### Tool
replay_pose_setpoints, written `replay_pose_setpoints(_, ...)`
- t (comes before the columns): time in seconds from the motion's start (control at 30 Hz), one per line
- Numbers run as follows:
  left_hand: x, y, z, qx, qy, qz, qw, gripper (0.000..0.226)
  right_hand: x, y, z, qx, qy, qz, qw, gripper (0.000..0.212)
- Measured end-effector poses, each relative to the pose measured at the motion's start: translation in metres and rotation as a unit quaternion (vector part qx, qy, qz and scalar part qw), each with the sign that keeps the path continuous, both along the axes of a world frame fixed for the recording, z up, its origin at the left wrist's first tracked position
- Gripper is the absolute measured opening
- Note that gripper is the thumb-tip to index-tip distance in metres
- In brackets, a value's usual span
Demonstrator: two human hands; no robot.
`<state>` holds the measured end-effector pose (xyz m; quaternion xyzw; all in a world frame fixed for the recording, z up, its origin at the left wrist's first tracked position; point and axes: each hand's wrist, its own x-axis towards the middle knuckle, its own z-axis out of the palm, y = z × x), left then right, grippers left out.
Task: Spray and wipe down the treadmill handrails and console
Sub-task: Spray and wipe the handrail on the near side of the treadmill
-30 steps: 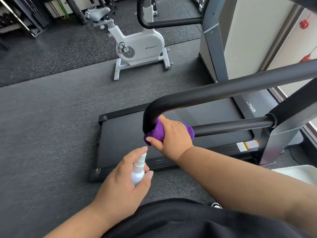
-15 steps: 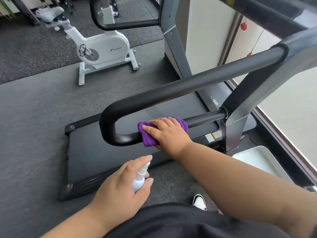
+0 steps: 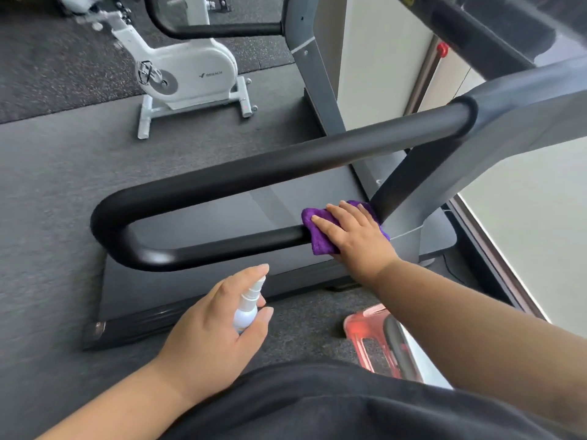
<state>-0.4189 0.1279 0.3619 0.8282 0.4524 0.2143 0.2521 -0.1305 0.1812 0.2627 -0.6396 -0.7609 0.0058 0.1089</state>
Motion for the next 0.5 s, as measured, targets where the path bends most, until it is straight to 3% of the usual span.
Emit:
replay_pose_setpoints(0.27, -0.005, -0.010, -0.012, -0.004, 0.010, 0.076, 0.997, 0.070, -0.037, -0.003, -0.012, 0.026, 0.051, -0.038, 0.998, 0.086)
replay_pose_setpoints(0.5, -0.022, -0.019, -0.014, -0.028, 0.006, 0.109, 0.994, 0.064, -0.112, 0.004, -0.008, 0.007, 0.037, 0.063, 0.997, 0.108)
